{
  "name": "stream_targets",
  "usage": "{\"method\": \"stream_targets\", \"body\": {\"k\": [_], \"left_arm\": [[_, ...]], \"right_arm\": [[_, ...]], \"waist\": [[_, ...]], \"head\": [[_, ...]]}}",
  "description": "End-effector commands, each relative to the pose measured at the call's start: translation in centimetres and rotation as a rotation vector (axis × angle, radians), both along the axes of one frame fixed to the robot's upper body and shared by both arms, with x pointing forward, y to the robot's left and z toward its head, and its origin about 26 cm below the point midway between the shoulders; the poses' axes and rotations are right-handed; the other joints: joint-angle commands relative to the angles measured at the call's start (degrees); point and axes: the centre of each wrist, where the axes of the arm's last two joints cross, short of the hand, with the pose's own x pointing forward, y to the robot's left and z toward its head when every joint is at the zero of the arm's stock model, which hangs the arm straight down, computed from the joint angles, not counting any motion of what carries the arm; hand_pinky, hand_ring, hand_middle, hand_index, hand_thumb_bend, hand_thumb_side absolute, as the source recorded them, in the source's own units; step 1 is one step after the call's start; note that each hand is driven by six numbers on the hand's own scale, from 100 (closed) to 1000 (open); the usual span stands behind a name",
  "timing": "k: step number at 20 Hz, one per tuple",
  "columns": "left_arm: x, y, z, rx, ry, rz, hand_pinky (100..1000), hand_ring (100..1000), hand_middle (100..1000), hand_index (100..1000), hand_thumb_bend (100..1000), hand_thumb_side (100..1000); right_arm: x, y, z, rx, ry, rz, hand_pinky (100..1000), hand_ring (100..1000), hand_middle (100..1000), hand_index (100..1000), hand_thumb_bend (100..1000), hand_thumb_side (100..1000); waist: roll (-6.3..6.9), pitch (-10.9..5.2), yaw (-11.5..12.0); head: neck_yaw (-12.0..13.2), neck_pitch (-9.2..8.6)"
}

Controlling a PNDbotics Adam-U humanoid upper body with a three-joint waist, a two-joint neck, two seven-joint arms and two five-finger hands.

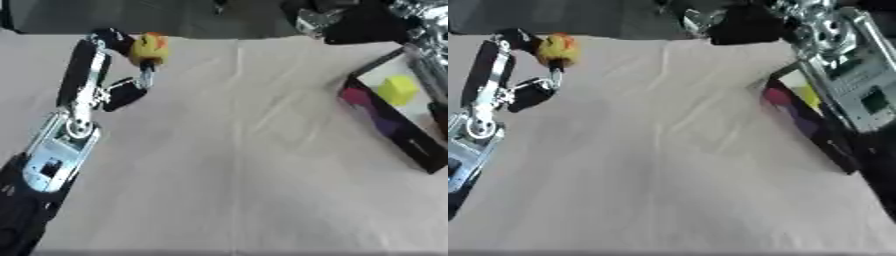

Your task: Pick up the objects with one hand, pass them to the other hand, and then place them into the box on the other side of the table.

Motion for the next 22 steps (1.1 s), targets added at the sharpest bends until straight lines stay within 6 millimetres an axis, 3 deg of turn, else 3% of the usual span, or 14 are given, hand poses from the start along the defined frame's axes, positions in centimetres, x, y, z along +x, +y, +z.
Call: {"method": "stream_targets", "body": {"k": [1,6,22], "left_arm": [[0.0,-0.4,0.6,-0.007,-0.040,-0.025,813,576,540,514,100,108],[-0.2,-1.3,0.5,-0.020,-0.092,-0.060,811,576,540,515,100,115],[-0.6,-3.8,0.2,-0.043,-0.208,-0.202,805,577,541,517,100,118]], "right_arm": [[-0.2,0.9,0.6,-0.033,-0.025,0.028,955,888,864,875,281,278],[0.0,2.0,0.1,-0.072,-0.016,0.050,953,889,866,876,292,285],[1.9,5.6,-1.6,-0.175,-0.009,0.069,950,890,873,883,325,270]], "waist": [[-0.01,-1.42,-0.1],[-0.27,-1.38,-0.2],[-0.34,-1.33,-0.1]], "head": [[-1.4,-0.32],[-3.6,-0.63],[-3.9,0.29]]}}
